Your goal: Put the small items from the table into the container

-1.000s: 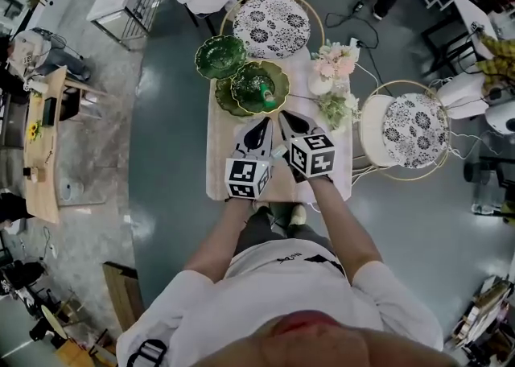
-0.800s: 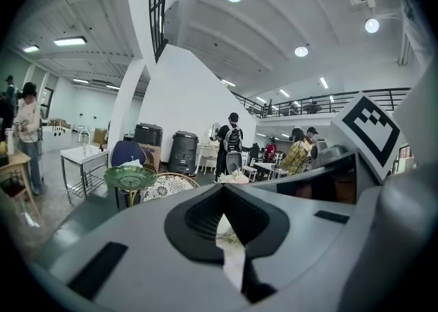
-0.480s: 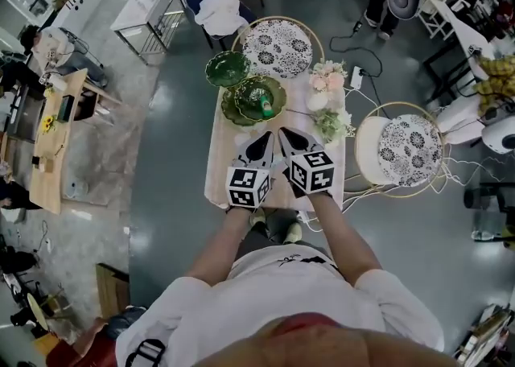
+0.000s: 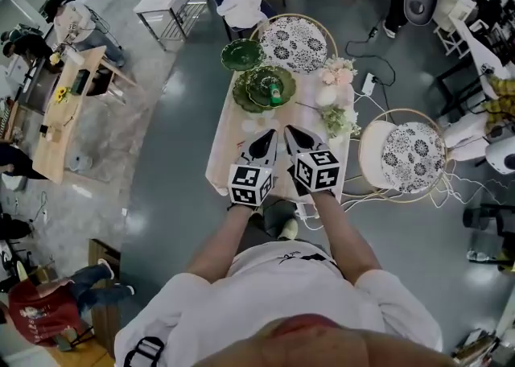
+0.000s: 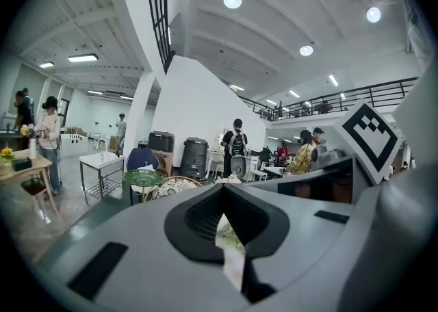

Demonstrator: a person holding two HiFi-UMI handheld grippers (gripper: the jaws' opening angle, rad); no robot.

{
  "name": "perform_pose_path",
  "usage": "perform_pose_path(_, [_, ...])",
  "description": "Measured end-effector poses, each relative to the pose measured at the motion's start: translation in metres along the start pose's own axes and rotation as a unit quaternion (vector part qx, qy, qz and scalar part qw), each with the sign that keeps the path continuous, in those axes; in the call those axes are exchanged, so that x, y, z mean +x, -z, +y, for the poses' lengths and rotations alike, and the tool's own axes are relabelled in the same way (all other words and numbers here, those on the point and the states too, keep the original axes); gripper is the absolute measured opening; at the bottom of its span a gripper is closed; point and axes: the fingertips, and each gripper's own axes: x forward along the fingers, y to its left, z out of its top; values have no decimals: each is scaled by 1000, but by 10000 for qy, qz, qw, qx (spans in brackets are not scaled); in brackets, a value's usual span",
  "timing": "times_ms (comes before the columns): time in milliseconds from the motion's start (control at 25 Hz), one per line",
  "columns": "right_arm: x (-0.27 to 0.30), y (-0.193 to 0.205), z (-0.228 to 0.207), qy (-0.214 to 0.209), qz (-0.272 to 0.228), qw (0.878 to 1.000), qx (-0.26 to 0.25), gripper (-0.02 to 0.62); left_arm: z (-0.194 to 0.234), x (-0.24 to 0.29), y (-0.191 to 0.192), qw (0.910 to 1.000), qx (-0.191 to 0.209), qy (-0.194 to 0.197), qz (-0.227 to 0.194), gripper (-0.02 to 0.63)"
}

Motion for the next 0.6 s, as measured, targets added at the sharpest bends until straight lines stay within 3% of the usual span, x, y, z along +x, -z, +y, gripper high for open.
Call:
perform_pose_path(320, [-16, 19, -12, -17, -42, 9999, 133, 15, 3, -20, 15, 9995, 157, -241, -99, 6])
perform_pose_path(600, [-14, 62, -28, 46, 298, 9991, 314, 16, 9, -24, 49, 9991, 150, -387, 42, 6])
